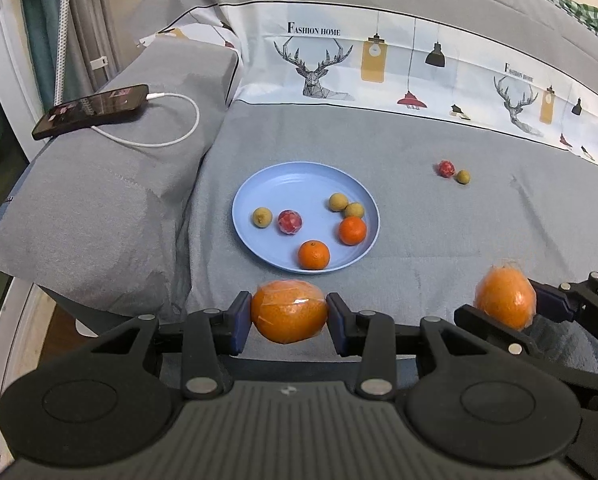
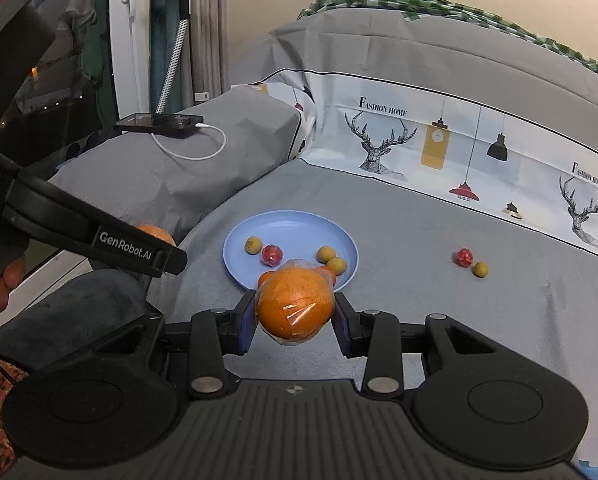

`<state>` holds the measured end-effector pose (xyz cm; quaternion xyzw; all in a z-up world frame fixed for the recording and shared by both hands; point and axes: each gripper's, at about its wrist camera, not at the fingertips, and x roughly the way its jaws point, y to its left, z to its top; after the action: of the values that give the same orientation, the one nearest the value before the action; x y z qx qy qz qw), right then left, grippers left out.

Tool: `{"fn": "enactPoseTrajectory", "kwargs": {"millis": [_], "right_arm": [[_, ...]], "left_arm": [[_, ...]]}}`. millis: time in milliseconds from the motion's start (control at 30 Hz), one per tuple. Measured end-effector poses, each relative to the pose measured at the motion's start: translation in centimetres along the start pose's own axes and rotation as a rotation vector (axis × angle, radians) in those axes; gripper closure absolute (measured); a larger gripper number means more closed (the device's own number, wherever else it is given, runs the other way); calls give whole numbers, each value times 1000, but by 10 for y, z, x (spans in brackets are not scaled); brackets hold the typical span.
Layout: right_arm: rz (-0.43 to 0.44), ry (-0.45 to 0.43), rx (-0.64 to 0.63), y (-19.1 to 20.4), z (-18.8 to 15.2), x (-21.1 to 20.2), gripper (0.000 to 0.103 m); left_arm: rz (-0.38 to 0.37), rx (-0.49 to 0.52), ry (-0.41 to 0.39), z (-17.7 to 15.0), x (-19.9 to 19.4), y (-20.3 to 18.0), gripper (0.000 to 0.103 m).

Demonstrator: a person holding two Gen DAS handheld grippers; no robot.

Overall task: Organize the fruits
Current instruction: 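Carry both oranges to the blue plate and open both tools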

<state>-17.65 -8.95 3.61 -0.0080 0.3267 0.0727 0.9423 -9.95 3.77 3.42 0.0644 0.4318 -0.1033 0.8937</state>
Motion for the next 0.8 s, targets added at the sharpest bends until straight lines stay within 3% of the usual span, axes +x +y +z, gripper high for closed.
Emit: {"fn": "enactPoseTrajectory", "kwargs": {"millis": [500, 800], "right_arm": [[0, 42, -17, 4, 2, 14, 62], [-4, 76, 14, -1, 7, 39, 62]], "left_arm": [[-6, -20, 31, 5, 16, 14, 59], [-3, -9, 27, 30, 39, 22, 59]]}}
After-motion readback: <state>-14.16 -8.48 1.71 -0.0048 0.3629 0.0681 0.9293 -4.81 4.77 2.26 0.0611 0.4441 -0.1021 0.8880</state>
